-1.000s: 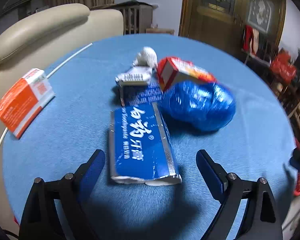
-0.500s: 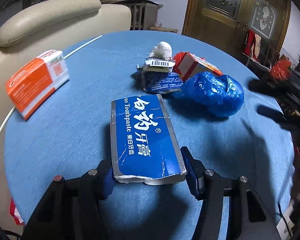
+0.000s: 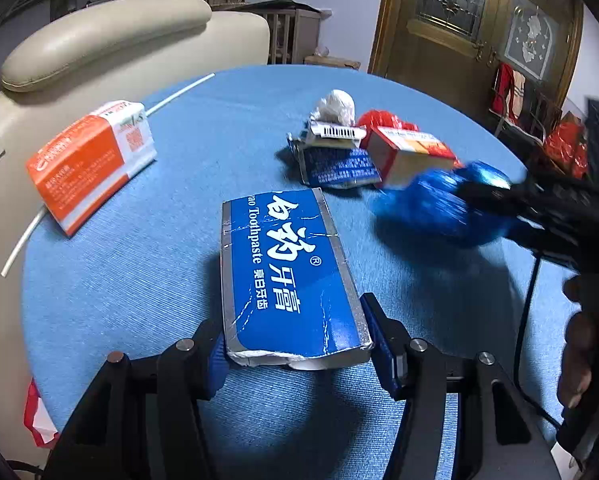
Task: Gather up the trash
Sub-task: 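Lift the toothpaste box and blue bag and carry them to the wastebasket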
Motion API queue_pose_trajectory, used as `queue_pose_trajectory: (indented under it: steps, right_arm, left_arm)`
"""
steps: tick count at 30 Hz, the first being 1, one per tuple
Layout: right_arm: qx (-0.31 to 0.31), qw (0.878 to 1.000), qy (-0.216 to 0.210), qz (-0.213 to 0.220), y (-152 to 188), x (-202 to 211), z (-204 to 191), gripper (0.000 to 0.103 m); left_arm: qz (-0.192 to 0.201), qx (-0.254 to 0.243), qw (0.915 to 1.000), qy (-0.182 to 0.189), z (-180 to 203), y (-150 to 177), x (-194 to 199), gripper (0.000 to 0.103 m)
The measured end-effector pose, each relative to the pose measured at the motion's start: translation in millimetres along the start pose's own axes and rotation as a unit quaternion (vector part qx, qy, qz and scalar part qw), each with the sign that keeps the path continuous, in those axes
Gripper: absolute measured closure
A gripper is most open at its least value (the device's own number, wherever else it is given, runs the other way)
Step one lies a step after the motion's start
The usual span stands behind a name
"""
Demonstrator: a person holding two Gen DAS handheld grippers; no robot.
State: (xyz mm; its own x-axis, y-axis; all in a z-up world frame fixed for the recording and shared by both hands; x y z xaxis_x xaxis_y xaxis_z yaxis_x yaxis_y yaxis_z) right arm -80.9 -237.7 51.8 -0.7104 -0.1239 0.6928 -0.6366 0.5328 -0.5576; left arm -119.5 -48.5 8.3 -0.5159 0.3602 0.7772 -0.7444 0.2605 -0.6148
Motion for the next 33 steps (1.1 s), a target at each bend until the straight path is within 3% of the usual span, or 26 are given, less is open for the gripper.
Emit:
queue_pose_trajectory:
  steps: [14,33]
  right_arm:
    - [-0.041,0.997,-0.011,0.057,26,85,34,0.050]
    - [-0.059,0.994,-0.011,0.097,47,141,54,0.050]
  left_arm:
    - [0.014,-0.010,0.9998,-0.005,22,-8,23,0.042]
    - [0.012,-0.035,0.9992,-0.015,52,-9,29,0.042]
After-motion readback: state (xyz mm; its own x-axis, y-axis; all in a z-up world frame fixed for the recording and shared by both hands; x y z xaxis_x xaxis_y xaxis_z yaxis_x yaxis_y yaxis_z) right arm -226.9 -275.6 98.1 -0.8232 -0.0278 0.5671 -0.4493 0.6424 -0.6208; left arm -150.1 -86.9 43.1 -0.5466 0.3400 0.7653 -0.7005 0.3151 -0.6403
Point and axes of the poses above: each gripper's, at about its wrist camera, not at the fingertips, and x roughly against the way its jaws point, z to its right, y to its underside, the point moved 4 cm from there along -x, roughly the way its jaws point, and after that the axes turned 4 degrees about x, right-handed, at the moved point
